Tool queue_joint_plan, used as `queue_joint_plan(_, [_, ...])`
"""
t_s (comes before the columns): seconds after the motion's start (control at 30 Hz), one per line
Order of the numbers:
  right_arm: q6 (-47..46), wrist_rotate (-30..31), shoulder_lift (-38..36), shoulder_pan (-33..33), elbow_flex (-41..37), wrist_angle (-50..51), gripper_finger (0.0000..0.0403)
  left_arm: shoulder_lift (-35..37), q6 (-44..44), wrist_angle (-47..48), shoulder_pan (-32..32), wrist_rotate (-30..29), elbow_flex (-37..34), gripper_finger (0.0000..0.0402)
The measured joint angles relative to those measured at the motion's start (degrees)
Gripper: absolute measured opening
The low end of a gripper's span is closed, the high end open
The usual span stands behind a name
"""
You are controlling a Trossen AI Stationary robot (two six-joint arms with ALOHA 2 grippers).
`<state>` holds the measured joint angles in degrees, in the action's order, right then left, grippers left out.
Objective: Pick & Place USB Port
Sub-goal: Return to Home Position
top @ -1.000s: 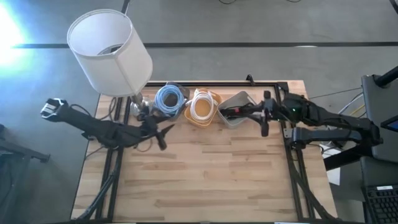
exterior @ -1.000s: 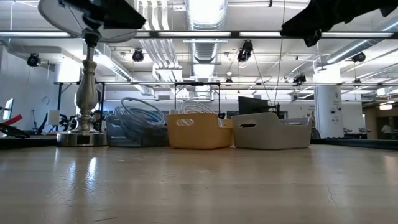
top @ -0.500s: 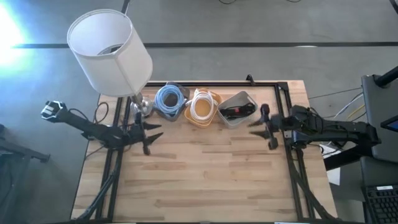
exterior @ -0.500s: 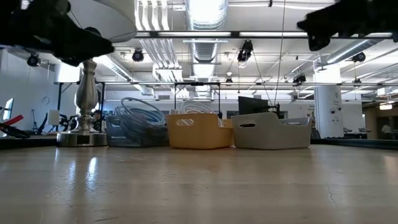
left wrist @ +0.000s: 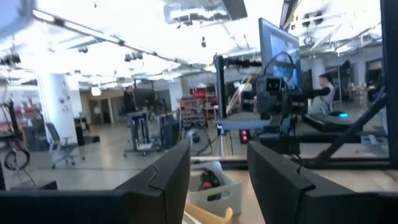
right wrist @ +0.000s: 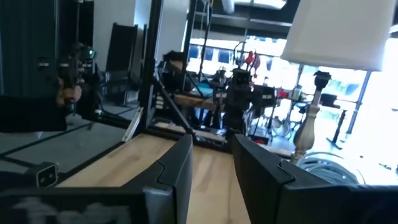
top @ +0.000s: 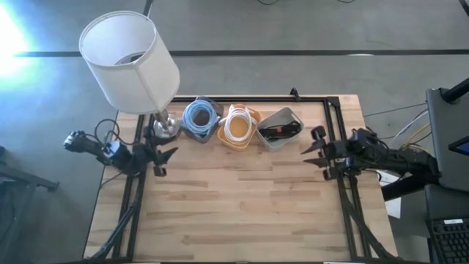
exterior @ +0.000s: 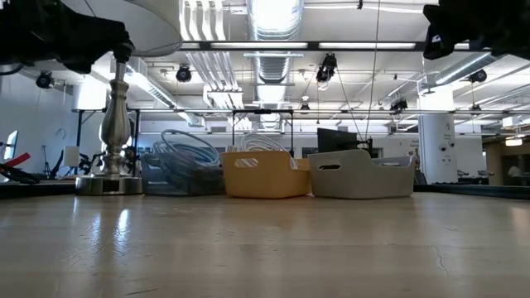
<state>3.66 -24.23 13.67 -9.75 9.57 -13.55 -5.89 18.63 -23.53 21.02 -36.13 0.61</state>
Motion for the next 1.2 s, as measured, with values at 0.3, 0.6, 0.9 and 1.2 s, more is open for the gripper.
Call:
queue_joint_plan(0.3, [-0.01, -0.1, -6.87, -1.81, -3.3, 2.64, 0.0113, 5.68, 0.18, 9.91, -0.34, -0.86, -0.07, 0.0163])
queue_joint_plan(0.6, [-0.42, -0.1, -11.83, -2.43, -3.83, 9.05, 0.0105, 5.83, 0.52, 11.05, -1.69, -5.89, -0.14, 0.0163])
queue_joint_plan(0.9, [-5.07, 10.2, -13.68, -2.41, -7.47, 8.19, 0.0114, 5.71, -1.9, 13.28, -2.8, -14.73, -0.16, 0.0163])
queue_joint_plan(1.2, [-5.55, 16.75, -13.54, -2.41, -8.95, 9.3, 0.0115, 5.44, -4.9, 13.44, -2.8, -15.86, -0.12, 0.0163])
